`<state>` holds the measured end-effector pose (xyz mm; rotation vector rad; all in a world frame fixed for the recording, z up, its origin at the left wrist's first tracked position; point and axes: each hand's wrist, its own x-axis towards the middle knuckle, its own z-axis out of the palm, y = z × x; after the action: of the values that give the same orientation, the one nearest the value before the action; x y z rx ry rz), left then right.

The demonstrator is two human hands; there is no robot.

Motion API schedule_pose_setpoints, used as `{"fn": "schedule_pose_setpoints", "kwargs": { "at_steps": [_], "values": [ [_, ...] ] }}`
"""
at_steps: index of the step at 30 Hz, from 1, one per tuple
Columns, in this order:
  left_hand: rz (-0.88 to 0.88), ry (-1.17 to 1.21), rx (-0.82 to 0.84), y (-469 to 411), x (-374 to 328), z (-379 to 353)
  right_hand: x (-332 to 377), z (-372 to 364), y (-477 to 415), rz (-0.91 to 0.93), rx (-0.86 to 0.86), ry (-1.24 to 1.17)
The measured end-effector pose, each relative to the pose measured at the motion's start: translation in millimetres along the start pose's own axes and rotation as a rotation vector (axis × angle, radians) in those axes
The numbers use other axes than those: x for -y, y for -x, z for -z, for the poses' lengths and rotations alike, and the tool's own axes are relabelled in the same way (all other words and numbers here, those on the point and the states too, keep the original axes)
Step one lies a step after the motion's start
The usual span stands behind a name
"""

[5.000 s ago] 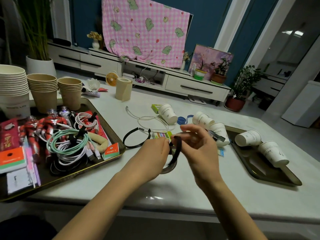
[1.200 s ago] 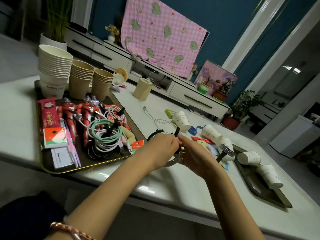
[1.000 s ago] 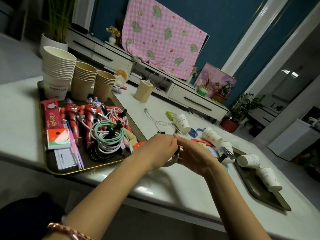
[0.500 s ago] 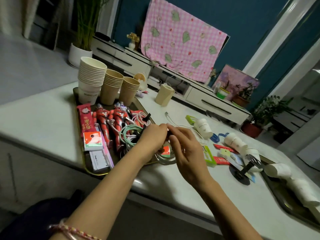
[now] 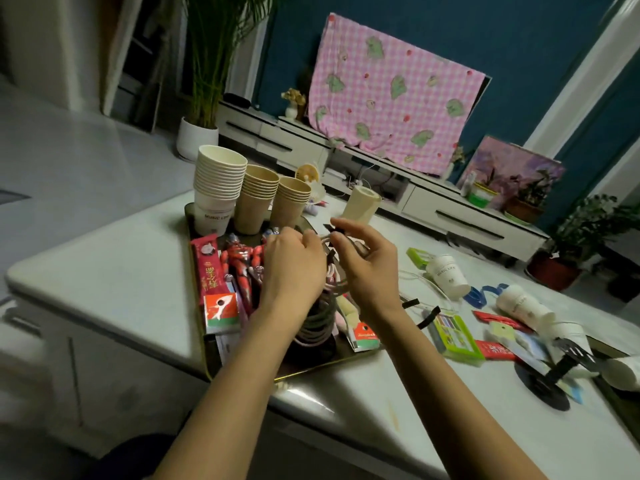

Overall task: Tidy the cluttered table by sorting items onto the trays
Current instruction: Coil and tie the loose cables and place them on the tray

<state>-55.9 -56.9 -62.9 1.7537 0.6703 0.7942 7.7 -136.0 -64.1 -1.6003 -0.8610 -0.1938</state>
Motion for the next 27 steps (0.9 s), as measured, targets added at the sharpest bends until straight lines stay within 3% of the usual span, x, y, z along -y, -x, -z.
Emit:
{"fn": "schedule_pose_setpoints", "kwargs": {
  "at_steps": [3,6,8,11,13,16,21,24,27],
  "values": [
    [-0.052,0.002,-0.167,-10.8,10.3,3.3,-19.1,-14.8,-33.2,-0.173,-0.094,-0.07],
    [-0.099,-0.084,-0.213,-11.9,22.1,-5.8,-43.1,-35.5,-60.1,-0.259,-0.105,0.004],
    [-0.124,-0.152,-0.195,-12.7,30.8,-15.0,-62.4,-48.2,-73.4,-0.182,-0.026,0.266],
    [-0.139,-0.316,-0.162,-15.6,44.6,-23.5,-88.6,-56.1,-77.3,-0.091,0.249,0.973],
    [-0.141,-0.379,-0.154,-16.5,49.2,-26.6,-95.9,-54.6,-77.1,-0.139,0.391,1.123],
    [-0.166,-0.397,-0.159,-18.1,47.1,-30.1,-89.8,-47.6,-80.4,-0.13,0.475,1.066],
    [-0.192,-0.402,-0.127,-12.2,43.1,-38.0,-74.5,12.5,-62.5,-0.309,0.226,0.561],
    [-0.207,-0.403,-0.13,-7.1,44.7,-41.0,-79.5,57.9,-41.9,-0.442,0.299,0.773],
    [-0.234,-0.413,-0.116,0.6,41.3,-42.8,-84.0,70.8,-23.6,-0.56,0.462,0.756]
  ]
}}
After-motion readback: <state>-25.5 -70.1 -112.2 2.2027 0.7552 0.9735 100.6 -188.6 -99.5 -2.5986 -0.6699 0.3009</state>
